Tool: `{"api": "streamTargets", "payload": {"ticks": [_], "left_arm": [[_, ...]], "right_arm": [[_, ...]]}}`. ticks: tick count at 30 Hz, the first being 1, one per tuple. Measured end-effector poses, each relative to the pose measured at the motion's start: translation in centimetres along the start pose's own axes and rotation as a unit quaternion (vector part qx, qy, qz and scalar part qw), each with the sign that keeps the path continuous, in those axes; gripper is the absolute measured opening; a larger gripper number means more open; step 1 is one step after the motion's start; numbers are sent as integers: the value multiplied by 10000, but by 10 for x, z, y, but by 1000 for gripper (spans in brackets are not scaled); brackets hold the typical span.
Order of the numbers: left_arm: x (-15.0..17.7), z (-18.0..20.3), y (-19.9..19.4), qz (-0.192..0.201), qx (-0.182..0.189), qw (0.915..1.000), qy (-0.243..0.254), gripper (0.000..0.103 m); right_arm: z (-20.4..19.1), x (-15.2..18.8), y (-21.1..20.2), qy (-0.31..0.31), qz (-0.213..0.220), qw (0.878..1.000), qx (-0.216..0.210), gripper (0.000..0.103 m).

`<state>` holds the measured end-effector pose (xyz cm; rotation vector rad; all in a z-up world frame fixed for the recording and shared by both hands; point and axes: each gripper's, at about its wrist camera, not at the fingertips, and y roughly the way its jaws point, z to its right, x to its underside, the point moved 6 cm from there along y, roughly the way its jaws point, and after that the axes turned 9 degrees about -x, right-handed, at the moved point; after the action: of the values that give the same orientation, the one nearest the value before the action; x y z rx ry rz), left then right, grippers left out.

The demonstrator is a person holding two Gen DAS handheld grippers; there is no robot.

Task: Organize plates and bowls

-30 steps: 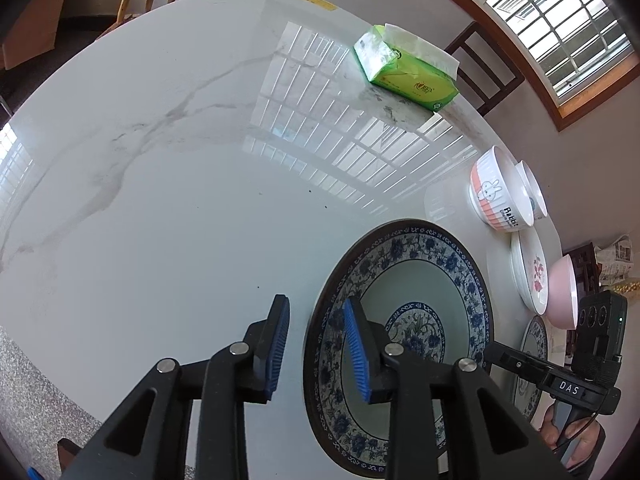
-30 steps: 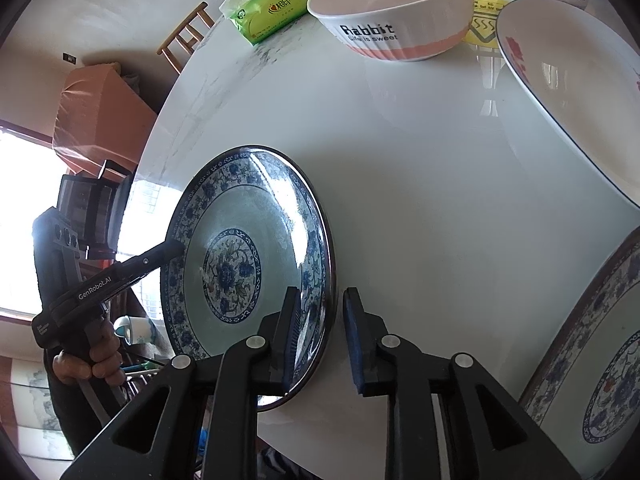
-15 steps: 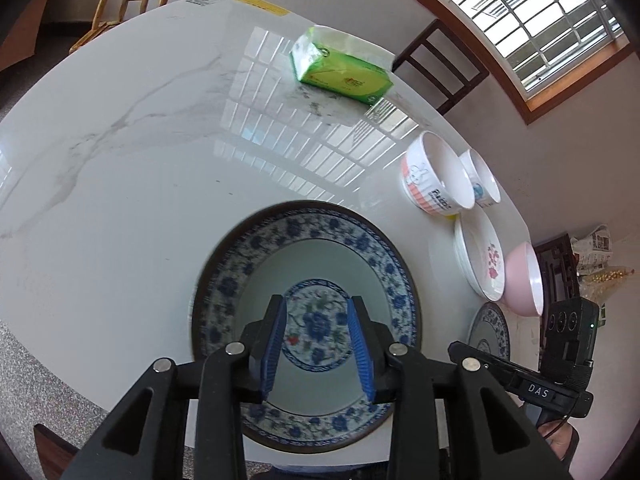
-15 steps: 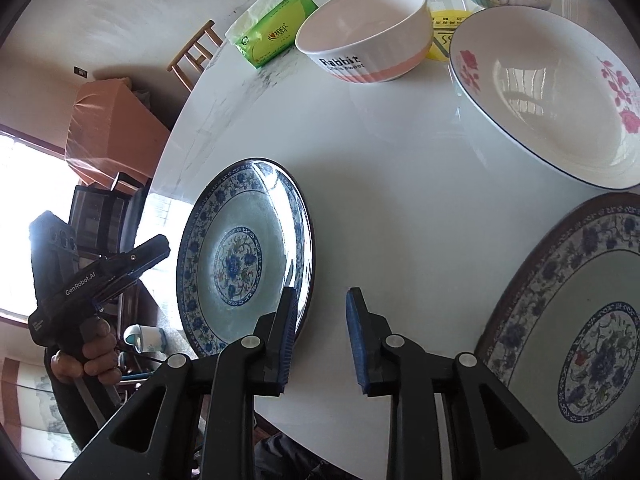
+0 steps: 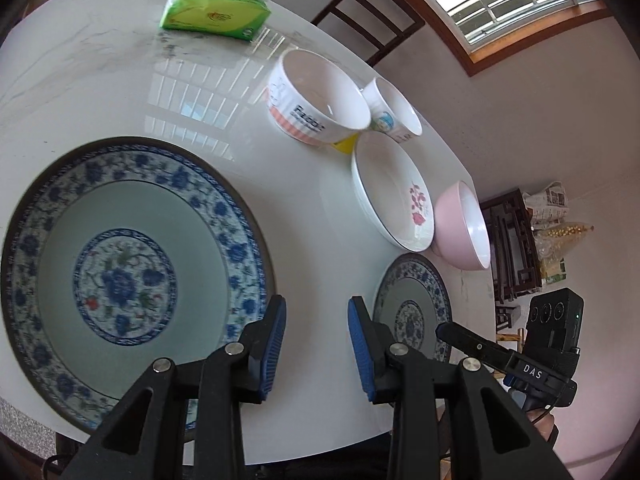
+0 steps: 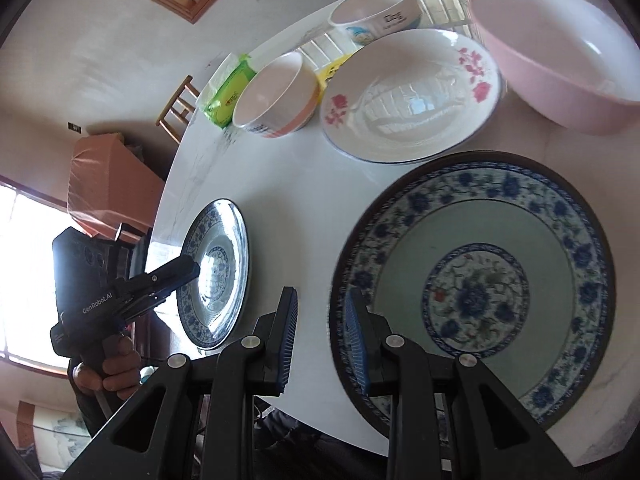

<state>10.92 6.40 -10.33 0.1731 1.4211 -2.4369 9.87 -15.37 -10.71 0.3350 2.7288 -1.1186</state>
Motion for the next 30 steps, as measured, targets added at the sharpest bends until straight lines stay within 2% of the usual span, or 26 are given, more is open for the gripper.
{"api": "streamTargets", "payload": {"ticks": [8, 15, 22, 30], "left_arm": [[17, 48, 37, -384, 362, 9985, 127, 32], [28, 70, 60, -579, 521, 9970, 38, 32], [31, 74, 73, -665, 492, 9966, -69, 32], [33, 73, 81, -736, 479, 9960, -137, 32]], "right_arm": [[52, 2, -60, 477, 556, 9970, 268, 25], [100, 11, -94, 852, 768, 9924, 439, 25], [128, 17, -96, 1009, 716, 9918, 333, 25], [140, 20, -84, 1051, 621, 9925, 101, 25]]}}
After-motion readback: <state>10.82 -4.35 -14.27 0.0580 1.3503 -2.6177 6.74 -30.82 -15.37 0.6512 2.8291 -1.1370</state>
